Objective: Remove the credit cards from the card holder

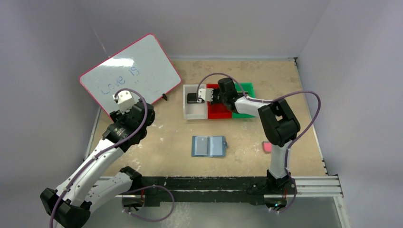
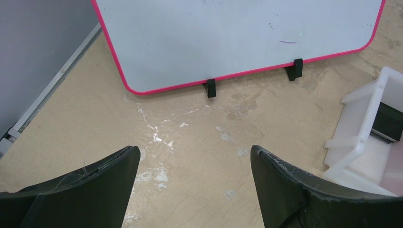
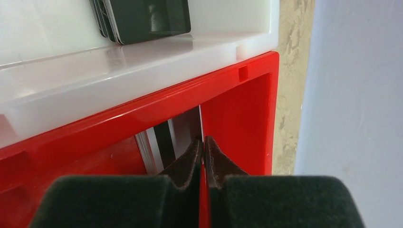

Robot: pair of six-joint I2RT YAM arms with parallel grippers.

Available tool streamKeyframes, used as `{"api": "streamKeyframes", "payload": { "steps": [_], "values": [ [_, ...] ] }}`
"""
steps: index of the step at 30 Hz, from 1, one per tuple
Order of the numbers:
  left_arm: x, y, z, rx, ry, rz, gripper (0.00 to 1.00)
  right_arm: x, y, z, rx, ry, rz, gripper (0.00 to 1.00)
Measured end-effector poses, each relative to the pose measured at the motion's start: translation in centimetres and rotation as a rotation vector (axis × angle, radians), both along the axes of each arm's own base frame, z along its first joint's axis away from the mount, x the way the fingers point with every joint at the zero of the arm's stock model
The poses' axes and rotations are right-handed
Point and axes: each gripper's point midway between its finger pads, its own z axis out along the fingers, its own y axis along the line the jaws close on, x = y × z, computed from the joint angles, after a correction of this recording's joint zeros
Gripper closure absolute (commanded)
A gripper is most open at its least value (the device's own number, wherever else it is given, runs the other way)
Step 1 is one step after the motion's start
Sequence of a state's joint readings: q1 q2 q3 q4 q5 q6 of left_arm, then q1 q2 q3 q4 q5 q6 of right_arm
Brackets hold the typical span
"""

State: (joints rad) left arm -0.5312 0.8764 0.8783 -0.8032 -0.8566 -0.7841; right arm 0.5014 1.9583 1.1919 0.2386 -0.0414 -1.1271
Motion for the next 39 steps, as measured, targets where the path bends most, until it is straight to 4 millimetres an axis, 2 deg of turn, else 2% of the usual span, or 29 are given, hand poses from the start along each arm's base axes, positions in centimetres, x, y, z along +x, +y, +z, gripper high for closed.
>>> {"api": "streamKeyframes", "payload": {
  "steps": [15, 27, 31, 33, 39],
  "values": [
    [0.00, 0.00, -0.01, 0.000, 0.000, 0.000, 0.13, 0.17, -0.21, -0.17, 0.002, 0.001, -0.006, 0.70],
    [0.01, 0.00, -0.03, 0.000, 0.001, 0.000, 0.13, 0.18, -0.60, -0.37, 0.009, 0.015, -0.016, 0.67],
    [0.01, -0.02, -0.03, 0.000, 0.001, -0.001, 0.13, -0.15, -0.75, -0.81, 0.018, 0.046, -0.013, 0.63],
    [0.01, -0.01, -0.02, 0.000, 0.001, -0.001, 0.13, -0.23, -0.82, -0.90, 0.020, 0.057, -0.014, 0.49],
    [-0.02, 0.00, 0.03, -0.001, -0.001, -0.001, 0.13, -0.30, -0.73, -0.81, 0.038, 0.081, -0.013, 0.45]
  ]
}}
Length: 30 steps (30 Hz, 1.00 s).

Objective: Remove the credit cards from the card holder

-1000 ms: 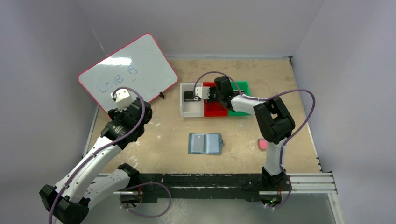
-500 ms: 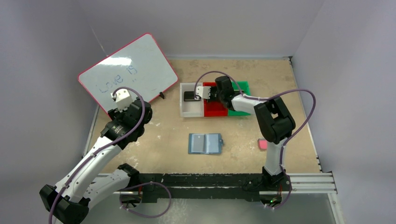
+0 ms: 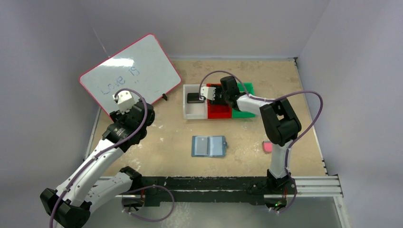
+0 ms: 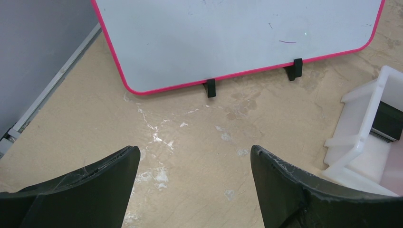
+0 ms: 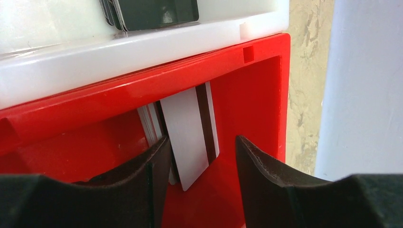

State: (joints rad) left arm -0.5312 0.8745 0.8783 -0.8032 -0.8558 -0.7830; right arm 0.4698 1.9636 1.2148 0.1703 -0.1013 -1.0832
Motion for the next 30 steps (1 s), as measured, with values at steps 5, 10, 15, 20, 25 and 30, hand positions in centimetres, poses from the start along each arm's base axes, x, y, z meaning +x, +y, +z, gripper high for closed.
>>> {"api": "streamKeyframes", "payload": {
  "steps": [5, 10, 15, 20, 25, 30],
  "values": [
    [0.0, -0.1, 0.0, -0.002, 0.003, -0.004, 0.13, 0.0, 0.0, 0.0, 0.011, 0.006, -0.005, 0.44],
    [0.0, -0.2, -0.1, -0.005, 0.006, -0.009, 0.13, -0.1, 0.1, 0.0, 0.036, 0.018, -0.009, 0.43],
    [0.0, -0.2, -0.1, -0.007, 0.007, -0.012, 0.13, -0.1, 0.3, 0.1, 0.059, 0.028, -0.022, 0.40],
    [0.0, -0.3, -0.2, -0.004, 0.012, -0.018, 0.13, -0.1, 0.7, 0.9, 0.099, 0.025, -0.028, 0.38],
    [0.0, -0.3, -0.3, -0.002, 0.017, -0.022, 0.13, -0.3, 0.8, 3.3, 0.173, -0.010, -0.058, 0.36],
    [0.0, -0.4, -0.3, -0.001, 0.021, -0.026, 0.13, -0.5, 1.1, 7.1, 0.284, -0.055, -0.085, 0.37]
  ]
}}
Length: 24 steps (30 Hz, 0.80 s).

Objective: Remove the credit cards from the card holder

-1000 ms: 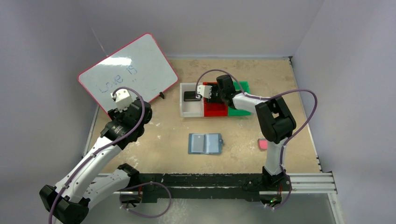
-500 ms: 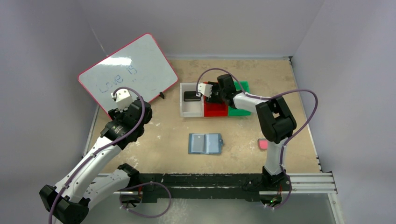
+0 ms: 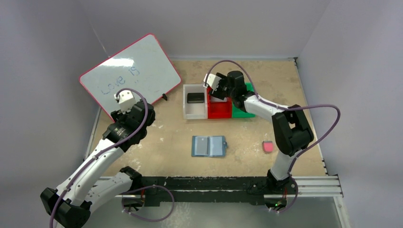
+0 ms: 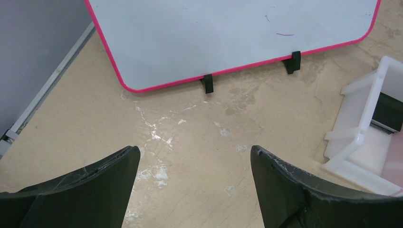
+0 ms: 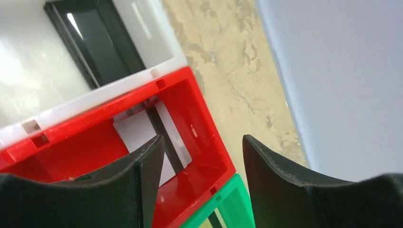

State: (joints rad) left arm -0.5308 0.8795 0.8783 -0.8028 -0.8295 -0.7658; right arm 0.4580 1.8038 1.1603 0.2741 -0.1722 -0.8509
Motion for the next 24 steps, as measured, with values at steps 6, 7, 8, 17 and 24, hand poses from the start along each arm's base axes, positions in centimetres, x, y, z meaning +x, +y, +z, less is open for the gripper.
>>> {"api": "streamKeyframes", "payload": {
  "steps": [6, 7, 8, 17, 24],
  "values": [
    [0.0, -0.1, 0.0, -0.002, 0.002, -0.003, 0.13, -0.7, 0.5, 1.7, 0.231, 0.103, -0.134, 0.57],
    [0.0, -0.1, -0.1, -0.003, 0.002, -0.004, 0.13, -1.0, 0.6, 1.7, 0.284, 0.154, -0.182, 0.58],
    [0.0, -0.1, -0.1, -0.003, 0.003, -0.004, 0.13, -1.1, 0.6, 1.8, 0.338, 0.207, -0.241, 0.62],
    [0.0, -0.1, -0.1, -0.003, 0.006, -0.006, 0.13, -2.5, 0.7, 0.7, 0.609, 0.528, -0.591, 0.95],
    [0.0, -0.2, -0.2, -0.006, 0.007, -0.010, 0.13, -3.9, 0.2, -4.1, 0.591, 0.665, -0.756, 0.95]
  ]
}}
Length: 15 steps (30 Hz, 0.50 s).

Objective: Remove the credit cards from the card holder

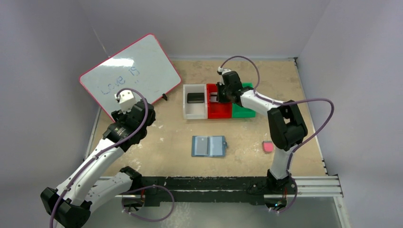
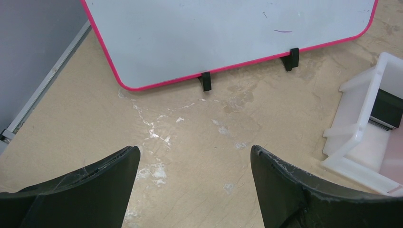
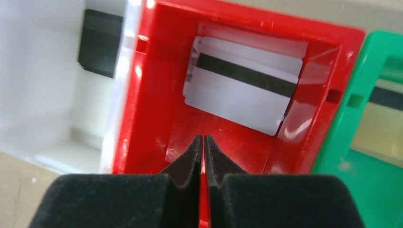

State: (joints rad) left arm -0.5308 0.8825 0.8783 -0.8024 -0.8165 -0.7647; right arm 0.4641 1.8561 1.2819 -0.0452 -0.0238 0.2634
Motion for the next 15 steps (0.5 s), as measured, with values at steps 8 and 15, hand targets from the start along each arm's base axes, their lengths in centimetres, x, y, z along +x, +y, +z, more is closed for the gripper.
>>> {"api": "streamKeyframes", "payload": {
  "steps": [8, 15],
  "values": [
    [0.0, 0.0, 0.0, -0.002, 0.001, -0.002, 0.13, -0.7, 0.1, -5.0, -0.098, 0.114, -0.052, 0.95],
    [0.0, -0.1, -0.1, 0.000, 0.003, -0.003, 0.13, 0.2, 0.2, -5.6, -0.138, 0.097, -0.095, 0.95]
  ]
}}
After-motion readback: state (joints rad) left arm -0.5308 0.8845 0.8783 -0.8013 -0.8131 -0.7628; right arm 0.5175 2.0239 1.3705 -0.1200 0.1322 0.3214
